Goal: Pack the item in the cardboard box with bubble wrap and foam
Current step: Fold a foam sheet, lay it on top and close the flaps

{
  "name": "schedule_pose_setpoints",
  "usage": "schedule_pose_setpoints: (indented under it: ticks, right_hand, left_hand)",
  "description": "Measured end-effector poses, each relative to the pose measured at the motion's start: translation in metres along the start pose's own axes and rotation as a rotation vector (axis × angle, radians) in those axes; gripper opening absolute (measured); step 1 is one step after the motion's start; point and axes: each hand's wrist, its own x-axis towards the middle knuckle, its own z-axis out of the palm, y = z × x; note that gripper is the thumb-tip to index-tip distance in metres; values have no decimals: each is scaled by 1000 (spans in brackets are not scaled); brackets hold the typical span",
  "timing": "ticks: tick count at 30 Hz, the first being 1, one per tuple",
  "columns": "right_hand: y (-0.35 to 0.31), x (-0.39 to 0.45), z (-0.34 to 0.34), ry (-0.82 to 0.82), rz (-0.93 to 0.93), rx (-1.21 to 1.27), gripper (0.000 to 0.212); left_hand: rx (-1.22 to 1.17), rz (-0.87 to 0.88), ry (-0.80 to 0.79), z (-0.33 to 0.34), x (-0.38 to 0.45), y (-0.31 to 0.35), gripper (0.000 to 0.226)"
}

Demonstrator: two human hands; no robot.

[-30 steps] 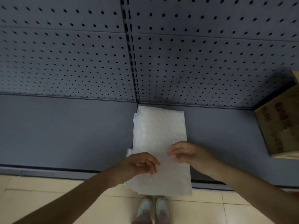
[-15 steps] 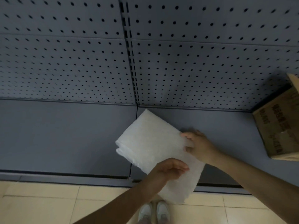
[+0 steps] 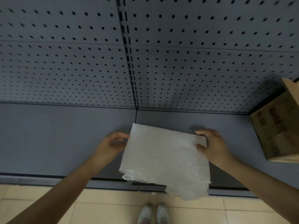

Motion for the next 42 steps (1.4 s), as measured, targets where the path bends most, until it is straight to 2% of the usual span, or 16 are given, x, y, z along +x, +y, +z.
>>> schedule_pose_setpoints:
  ticks: [4, 7, 10, 13, 16, 23, 29, 36, 40, 42]
  right_hand:
    - [9, -14, -9, -100, 353, 200, 50]
    - [10, -22, -7, -257, 522, 362, 38]
    - [10, -29, -3, -346, 609, 568, 28]
    - [11, -34, 0, -341, 630, 706, 34]
    - [9, -34, -4, -344, 669, 784, 36]
    - [-17, -49, -61, -420, 470, 843, 27]
    - [-44, -71, -150, -368, 412, 783, 29]
    - [-49, -123, -255, -94, 274, 837, 34]
    - [-11, -148, -302, 19, 204, 852, 67]
    - [12, -163, -322, 91, 188, 817, 72]
  left_hand:
    - [176, -70, -23, -8, 4, -12, 26]
    - [217, -161, -52, -4, 7, -21, 38]
    - [220, -180, -127, 7, 4, -19, 33]
    - [248, -183, -154, 15, 3, -18, 25]
    - [264, -212, -161, 18, 2, -13, 31]
    - [77, -228, -233, 1, -19, 28, 35]
    - [23, -89, -294, -27, -54, 118, 39]
    - [22, 98, -316, -25, -78, 225, 29]
    - [14, 208, -341, 19, -85, 269, 29]
    - [33, 245, -369, 52, -90, 287, 32]
